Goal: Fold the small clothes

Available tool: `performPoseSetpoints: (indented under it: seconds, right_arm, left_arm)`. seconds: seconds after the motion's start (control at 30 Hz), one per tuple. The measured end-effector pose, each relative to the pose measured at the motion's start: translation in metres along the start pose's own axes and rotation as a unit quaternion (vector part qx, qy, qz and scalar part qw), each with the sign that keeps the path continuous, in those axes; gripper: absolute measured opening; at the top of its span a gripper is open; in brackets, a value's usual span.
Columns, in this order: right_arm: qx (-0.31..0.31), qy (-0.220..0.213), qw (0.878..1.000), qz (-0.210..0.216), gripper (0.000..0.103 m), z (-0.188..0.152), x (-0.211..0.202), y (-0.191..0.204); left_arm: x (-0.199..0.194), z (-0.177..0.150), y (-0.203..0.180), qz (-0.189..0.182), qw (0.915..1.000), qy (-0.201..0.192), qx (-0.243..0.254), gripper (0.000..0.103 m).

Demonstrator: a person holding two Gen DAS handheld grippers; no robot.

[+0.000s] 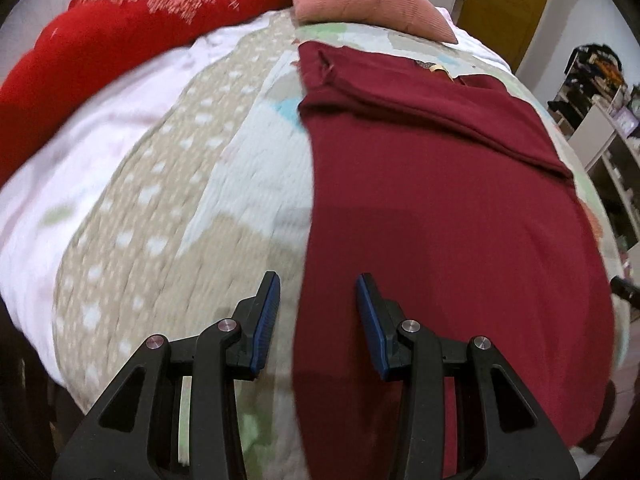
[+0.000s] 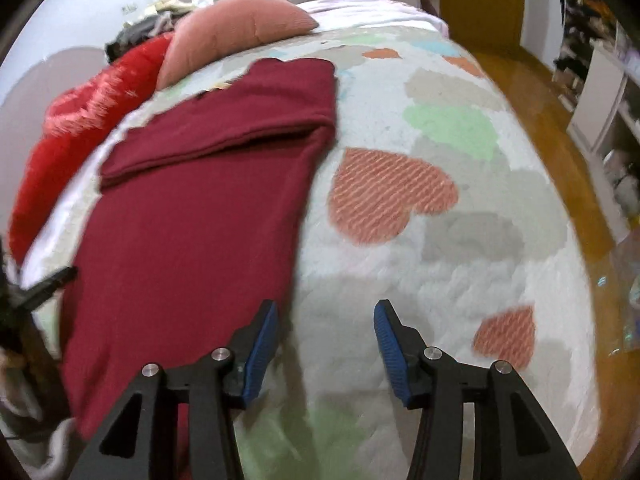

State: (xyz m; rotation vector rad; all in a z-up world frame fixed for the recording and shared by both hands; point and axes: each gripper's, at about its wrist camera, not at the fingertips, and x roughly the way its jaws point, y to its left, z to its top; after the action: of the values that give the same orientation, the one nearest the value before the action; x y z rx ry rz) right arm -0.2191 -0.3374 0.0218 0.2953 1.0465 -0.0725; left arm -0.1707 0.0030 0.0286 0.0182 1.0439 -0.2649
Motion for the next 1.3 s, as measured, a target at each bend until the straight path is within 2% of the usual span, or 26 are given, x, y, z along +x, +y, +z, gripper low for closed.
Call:
performPoseSetpoints:
  seconds: [0.1, 0.2, 0.33, 0.4, 0.47, 0.5, 0.53, 0.57, 0.6, 0.7, 0.77, 0.83, 0.93, 1.0, 1.07, 1.13, 1.2, 1.3]
  right_arm:
    - [-0.016, 0.005, 0.999, 0.044, 0.050, -0.018, -0.010, 0.013]
    - [-0.032, 0.021, 0.994, 0.099, 0.050, -0.043, -0.014, 0.023]
    - [-0.022, 0.031, 0.988, 0.148, 0.050, -0.073, -0.012, 0.023]
    - [-0.033, 0.038, 0.986, 0.158, 0.050, -0.085, -0.006, 0.028]
    - [-0.045, 0.018, 0.988, 0.149, 0.046, -0.089, 0.001, 0.034]
    - [-0.043, 0.008, 0.988, 0.150, 0.038, -0.090, 0.002, 0.035]
    - [-0.040, 0.005, 0.988, 0.152, 0.024, -0.090, 0.003, 0.037]
    - [-0.041, 0.005, 0.987, 0.157, 0.014, -0.091, 0.002, 0.038]
    - [-0.053, 0.004, 0.986, 0.158, 0.009, -0.093, -0.002, 0.043]
    - [-0.083, -0.008, 0.991, 0.103, 0.005, -0.098, -0.022, 0.047]
    - [-0.063, -0.015, 0.994, 0.084, 0.005, -0.104, -0.036, 0.031]
    - [-0.039, -0.025, 0.996, 0.074, 0.003, -0.109, -0.044, 0.016]
    - [-0.008, -0.011, 0.998, 0.065, 0.003, -0.118, -0.039, -0.002]
    - [0.015, -0.014, 0.996, 0.092, 0.003, -0.117, -0.036, -0.008]
    - [0.038, -0.024, 0.990, 0.135, 0.013, -0.119, -0.039, -0.018]
    - [0.052, -0.023, 0.985, 0.162, 0.064, -0.119, -0.035, -0.017]
    - [0.048, -0.024, 0.983, 0.177, 0.066, -0.121, -0.031, -0.011]
    - [0.025, -0.010, 0.984, 0.176, 0.066, -0.121, -0.016, 0.003]
  left_arm:
    - [-0.009, -0.014, 0.006, -0.025, 0.9995, 0.014, -0.013, 0.039]
    - [-0.016, -0.026, 0.009, -0.033, 0.9992, 0.019, -0.014, 0.039]
    - [-0.020, -0.039, 0.012, -0.046, 0.9987, 0.018, -0.016, 0.043]
    - [-0.022, -0.043, 0.010, -0.051, 0.9985, 0.015, -0.016, 0.043]
    - [-0.022, -0.044, 0.009, -0.050, 0.9985, 0.015, -0.016, 0.043]
    - [-0.022, -0.044, 0.008, -0.050, 0.9985, 0.017, -0.017, 0.043]
    - [-0.023, -0.045, 0.009, -0.052, 0.9983, 0.020, -0.019, 0.043]
    - [-0.025, -0.046, 0.009, -0.057, 0.9979, 0.022, -0.020, 0.043]
    - [-0.027, -0.047, 0.011, -0.064, 0.9974, 0.024, -0.023, 0.043]
    - [-0.035, -0.055, 0.016, -0.073, 0.9965, 0.023, -0.033, 0.043]
    - [-0.038, -0.064, 0.019, -0.079, 0.9960, 0.020, -0.037, 0.043]
    - [-0.040, -0.071, 0.020, -0.082, 0.9958, 0.017, -0.038, 0.043]
    - [-0.043, -0.076, 0.018, -0.087, 0.9953, 0.021, -0.037, 0.043]
    - [-0.048, -0.079, 0.017, -0.093, 0.9949, 0.022, -0.032, 0.043]
    - [-0.053, -0.084, 0.017, -0.100, 0.9944, 0.017, -0.029, 0.043]
    - [-0.055, -0.089, 0.017, -0.106, 0.9939, 0.015, -0.027, 0.043]
    - [-0.054, -0.094, 0.016, -0.111, 0.9933, 0.019, -0.026, 0.044]
    - [-0.047, -0.098, 0.018, -0.119, 0.9920, 0.031, -0.031, 0.052]
